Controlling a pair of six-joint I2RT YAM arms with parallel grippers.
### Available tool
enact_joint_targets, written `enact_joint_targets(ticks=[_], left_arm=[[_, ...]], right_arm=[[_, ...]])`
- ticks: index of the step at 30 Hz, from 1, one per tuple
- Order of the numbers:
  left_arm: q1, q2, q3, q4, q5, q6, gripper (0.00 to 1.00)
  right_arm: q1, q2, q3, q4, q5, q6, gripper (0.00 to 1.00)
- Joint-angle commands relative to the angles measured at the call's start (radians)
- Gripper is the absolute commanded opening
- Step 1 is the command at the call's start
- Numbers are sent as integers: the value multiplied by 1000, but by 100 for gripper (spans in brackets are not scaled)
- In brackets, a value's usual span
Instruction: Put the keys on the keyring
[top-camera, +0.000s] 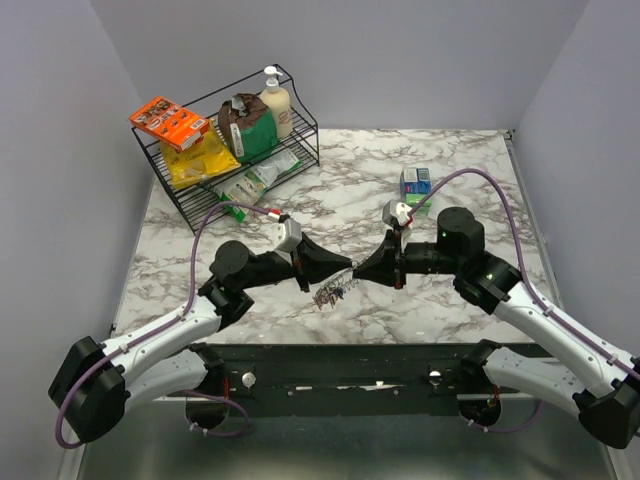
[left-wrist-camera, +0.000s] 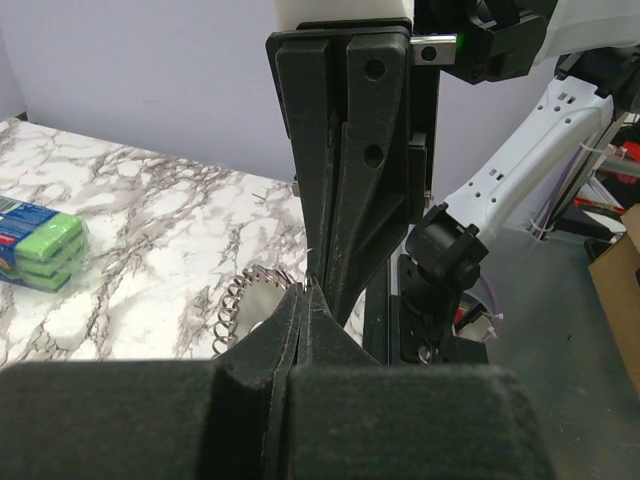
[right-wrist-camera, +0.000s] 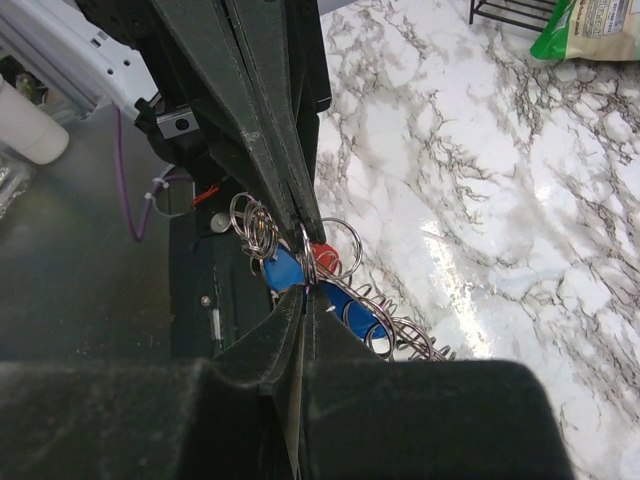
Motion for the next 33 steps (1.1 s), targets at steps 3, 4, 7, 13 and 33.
enact_joint_targets(ticks=[3, 4, 7, 13, 33], left_arm=[[2, 7, 60, 57, 18, -9, 0], [2, 9, 62, 54, 20, -9, 0], [2, 12, 65, 49, 20, -12, 0], [2, 15, 71, 37, 20, -7, 0], [2, -13, 37, -75, -37, 53, 0]], right_arm=[[-4, 12, -14, 20, -32, 3, 9], [-4, 14, -15, 19, -34, 3, 9], [-4, 17, -15, 19, -38, -3, 9], [-4, 25, -9, 14, -55, -12, 9], [-4, -92, -44, -10, 196, 14, 66]])
